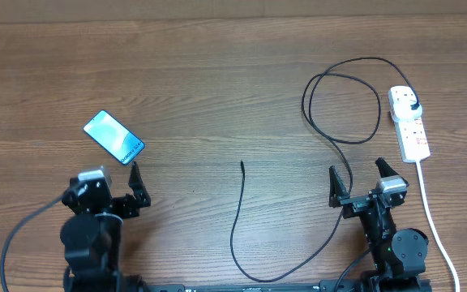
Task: Plug charger to phone and switch on socket
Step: 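Move the left gripper forward over the Galaxy phone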
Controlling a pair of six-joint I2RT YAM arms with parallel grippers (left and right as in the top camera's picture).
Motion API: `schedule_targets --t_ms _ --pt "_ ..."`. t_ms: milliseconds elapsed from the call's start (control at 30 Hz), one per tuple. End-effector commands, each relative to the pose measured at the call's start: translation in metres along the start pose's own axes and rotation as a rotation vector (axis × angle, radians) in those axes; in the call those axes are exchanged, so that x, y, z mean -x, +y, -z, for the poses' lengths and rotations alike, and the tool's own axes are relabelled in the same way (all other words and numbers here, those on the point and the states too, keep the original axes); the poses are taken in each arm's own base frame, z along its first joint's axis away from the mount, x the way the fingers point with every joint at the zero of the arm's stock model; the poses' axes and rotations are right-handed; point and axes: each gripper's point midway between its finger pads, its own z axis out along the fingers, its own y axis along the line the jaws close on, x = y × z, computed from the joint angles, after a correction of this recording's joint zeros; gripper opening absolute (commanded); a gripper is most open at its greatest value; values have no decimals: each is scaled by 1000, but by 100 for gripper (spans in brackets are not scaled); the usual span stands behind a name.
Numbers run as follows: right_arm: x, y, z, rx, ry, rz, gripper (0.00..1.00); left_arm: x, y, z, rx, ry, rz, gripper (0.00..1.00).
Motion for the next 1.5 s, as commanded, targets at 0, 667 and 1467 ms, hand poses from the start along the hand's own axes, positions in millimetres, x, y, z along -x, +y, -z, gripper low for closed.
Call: schedule_targets --t_ms 0,667,1467 --pt "-2 2 0 7 -4 5 100 26 -1 -4 12 13 18 100" --pt "-2 2 0 7 -4 5 100 74 -6 -58 96 460 143 100" --pt "-2 2 0 7 -4 5 100 42 13 -68 287 673 262 100"
